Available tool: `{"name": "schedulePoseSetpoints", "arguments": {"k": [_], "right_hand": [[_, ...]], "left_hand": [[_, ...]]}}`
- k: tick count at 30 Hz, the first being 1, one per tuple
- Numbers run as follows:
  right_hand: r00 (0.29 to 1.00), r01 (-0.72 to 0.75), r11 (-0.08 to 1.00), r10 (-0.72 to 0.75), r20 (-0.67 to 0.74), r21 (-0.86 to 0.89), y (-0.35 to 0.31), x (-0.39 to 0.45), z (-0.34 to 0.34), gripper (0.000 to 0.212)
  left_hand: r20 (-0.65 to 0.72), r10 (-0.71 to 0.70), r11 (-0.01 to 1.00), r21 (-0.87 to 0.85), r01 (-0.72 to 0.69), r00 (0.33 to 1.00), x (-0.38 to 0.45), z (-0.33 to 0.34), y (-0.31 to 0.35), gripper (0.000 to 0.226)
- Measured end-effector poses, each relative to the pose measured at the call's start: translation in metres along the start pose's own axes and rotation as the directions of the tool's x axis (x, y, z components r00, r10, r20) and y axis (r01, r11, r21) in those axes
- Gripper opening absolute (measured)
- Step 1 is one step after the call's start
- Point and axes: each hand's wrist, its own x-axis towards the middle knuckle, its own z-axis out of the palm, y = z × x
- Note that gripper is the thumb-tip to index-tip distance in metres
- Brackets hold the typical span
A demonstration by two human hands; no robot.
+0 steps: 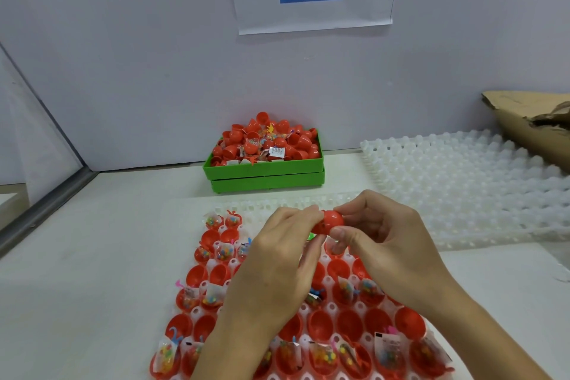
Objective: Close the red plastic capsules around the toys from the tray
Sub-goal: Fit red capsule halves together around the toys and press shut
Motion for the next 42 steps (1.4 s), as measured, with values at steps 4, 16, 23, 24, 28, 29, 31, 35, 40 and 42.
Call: {"name": "schedulePoseSetpoints", "arguments": {"k": [4,16,23,24,28,29,31,35,40,42], "right_hand": [[1.0,0.011,0.999,-0.012,-0.012,-0.049,-0.0017,0.0001,0.0001,0.014],[1.0,-0.005,1.0,0.005,-0.002,-0.029,-0.0023,0.0001,-0.0006,0.015],[0.998,-0.026,0.997,0.022,0.053,0.075,-0.0029,0.001,-0.0045,0.014],[0.998,-0.029,0.995,0.024,0.055,0.093,-0.0029,0.0011,-0.0047,0.014],[0.998,-0.029,0.993,0.022,0.063,0.118,-0.0033,0.0011,-0.0039,0.015],[0.998,-0.027,0.994,0.02,0.062,0.108,-0.0035,0.0009,-0.0033,0.015],[0.998,-0.021,0.997,0.017,0.056,0.076,-0.0036,0.0004,-0.0019,0.015],[0.999,-0.019,1.0,0.018,0.033,0.017,-0.0037,-0.001,-0.0001,0.012],[1.0,-0.013,1.0,0.013,0.0,-0.01,-0.0053,-0.0013,0.0017,0.012],[1.0,-0.011,1.0,0.011,-0.003,-0.007,-0.0053,-0.0008,0.0014,0.012]], "left_hand": [[-0.011,-0.087,0.992,-0.093,0.086,0.996,-0.0006,-0.0013,0.0025,0.053],[-0.038,-0.209,0.941,-0.279,0.19,0.977,0.0035,-0.0021,0.0039,0.033],[0.102,-0.355,0.722,-0.602,0.342,0.929,0.0053,-0.0034,0.0052,0.03],[0.11,-0.369,0.694,-0.628,0.352,0.923,0.0054,-0.0035,0.0047,0.029],[0.102,-0.377,0.664,-0.664,0.345,0.921,0.0057,-0.0025,0.0044,0.023],[0.096,-0.373,0.677,-0.652,0.341,0.923,0.0056,-0.0021,0.0046,0.022],[0.074,-0.357,0.719,-0.615,0.325,0.931,0.0052,-0.0017,0.0045,0.022],[0.041,-0.301,0.795,-0.541,0.275,0.953,0.0049,-0.0023,0.0029,0.022],[0.051,-0.296,0.793,-0.543,0.276,0.954,0.0047,-0.003,0.0025,0.023],[0.073,-0.304,0.777,-0.558,0.292,0.95,0.0044,-0.004,0.0047,0.026]]}}
